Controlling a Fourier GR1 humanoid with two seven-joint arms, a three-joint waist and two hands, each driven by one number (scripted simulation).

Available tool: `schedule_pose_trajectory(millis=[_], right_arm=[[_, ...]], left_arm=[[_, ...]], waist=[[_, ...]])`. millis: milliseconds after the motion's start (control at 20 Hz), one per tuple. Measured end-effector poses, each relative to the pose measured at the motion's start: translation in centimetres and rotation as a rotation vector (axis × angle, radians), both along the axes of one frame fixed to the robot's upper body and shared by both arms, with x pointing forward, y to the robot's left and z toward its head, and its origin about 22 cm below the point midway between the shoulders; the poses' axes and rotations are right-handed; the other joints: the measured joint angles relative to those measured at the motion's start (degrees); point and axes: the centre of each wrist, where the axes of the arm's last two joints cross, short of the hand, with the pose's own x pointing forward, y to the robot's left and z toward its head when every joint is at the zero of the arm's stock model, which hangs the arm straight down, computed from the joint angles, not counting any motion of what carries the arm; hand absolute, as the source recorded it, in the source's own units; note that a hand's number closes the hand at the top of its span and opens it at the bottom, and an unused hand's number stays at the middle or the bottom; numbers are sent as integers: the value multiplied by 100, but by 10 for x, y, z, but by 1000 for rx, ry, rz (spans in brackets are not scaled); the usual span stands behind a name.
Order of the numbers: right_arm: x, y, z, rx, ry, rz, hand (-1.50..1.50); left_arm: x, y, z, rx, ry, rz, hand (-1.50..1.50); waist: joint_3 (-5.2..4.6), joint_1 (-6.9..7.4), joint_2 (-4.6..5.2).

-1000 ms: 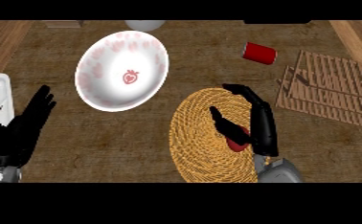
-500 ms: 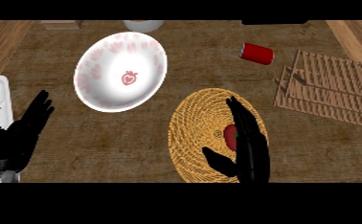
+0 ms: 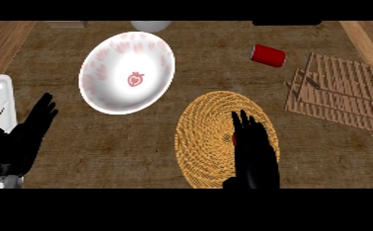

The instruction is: Pick the tomato from the placemat and place it in the tiered shelf

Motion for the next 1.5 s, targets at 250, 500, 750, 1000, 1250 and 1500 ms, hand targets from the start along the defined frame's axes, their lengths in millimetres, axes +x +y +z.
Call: schedule_pose_trajectory(millis=[250, 500, 750, 1000, 1250, 1500], right_arm=[[7, 12, 29, -134, 110, 34, -150], [22, 15, 38, -193, 157, 55, -150], [35, 6, 40, -227, 199, 46, -150], [46, -4, 26, -278, 249, 6, -150], [52, -16, 19, -303, 266, -12, -150], [56, -26, 3, -303, 262, -15, -150]], left_arm=[[4, -1, -1, -6, 0, -8, 0], [6, -1, -7, -10, 0, -10, 0], [11, 5, -8, -1, -3, -10, 0], [7, 2, -11, -3, -6, -16, 0], [11, -3, -9, -8, -6, -17, 0], [9, -5, -9, -7, -9, -10, 0]], waist=[[17, 50, 19], [27, 71, 28], [32, 67, 31], [36, 78, 31], [37, 75, 30], [38, 80, 30]])
